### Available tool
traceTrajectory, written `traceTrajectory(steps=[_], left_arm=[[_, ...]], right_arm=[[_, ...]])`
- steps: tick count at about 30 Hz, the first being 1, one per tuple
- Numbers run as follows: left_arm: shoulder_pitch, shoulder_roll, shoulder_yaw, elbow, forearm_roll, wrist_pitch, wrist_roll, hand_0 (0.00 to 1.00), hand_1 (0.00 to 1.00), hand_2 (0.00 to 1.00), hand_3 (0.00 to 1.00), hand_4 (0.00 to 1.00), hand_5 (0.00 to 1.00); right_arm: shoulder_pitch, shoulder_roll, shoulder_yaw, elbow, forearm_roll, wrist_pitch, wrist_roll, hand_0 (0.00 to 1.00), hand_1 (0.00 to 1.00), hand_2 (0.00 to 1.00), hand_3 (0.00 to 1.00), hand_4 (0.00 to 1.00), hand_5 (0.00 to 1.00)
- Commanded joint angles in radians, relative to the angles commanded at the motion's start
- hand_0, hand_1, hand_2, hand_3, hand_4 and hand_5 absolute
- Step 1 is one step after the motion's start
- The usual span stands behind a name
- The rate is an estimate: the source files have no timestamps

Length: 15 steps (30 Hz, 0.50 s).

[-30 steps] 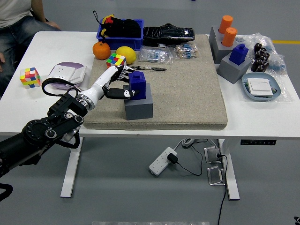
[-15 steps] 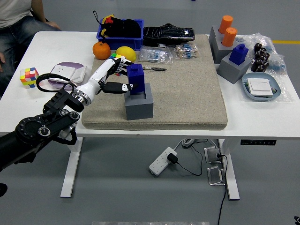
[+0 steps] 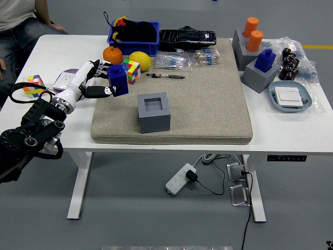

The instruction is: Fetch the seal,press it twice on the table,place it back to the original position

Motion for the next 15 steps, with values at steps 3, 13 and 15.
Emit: traceTrajectory(steps=[3, 13, 15], left_arm=[[0.015, -0.013, 0.031, 0.039, -0.021, -0.001, -0.002, 0.64, 0.486, 0.464, 0.593, 0.689, 0.002], [0.037, -0.038, 0.081, 0.083, -0.063, -0.005, 0.002, 0.641, 0.485, 0.463, 0.593, 0.686, 0.002], [0.042, -0.041, 0.083, 0.084, -0.067, -0.006, 0.001, 0.641, 0.485, 0.463, 0.593, 0.686, 0.002]], right_arm=[[0.002, -0.001, -0.005, 0.001, 0.002, -0.001, 0.0, 0.782, 0.694, 0.652, 0.654, 0.711, 0.482], [0.003, -0.002, -0.013, 0.001, 0.004, 0.0, -0.002, 0.782, 0.694, 0.652, 0.654, 0.711, 0.481], [0.003, -0.002, -0.016, 0.001, 0.006, 0.0, -0.002, 0.782, 0.694, 0.652, 0.654, 0.711, 0.481]])
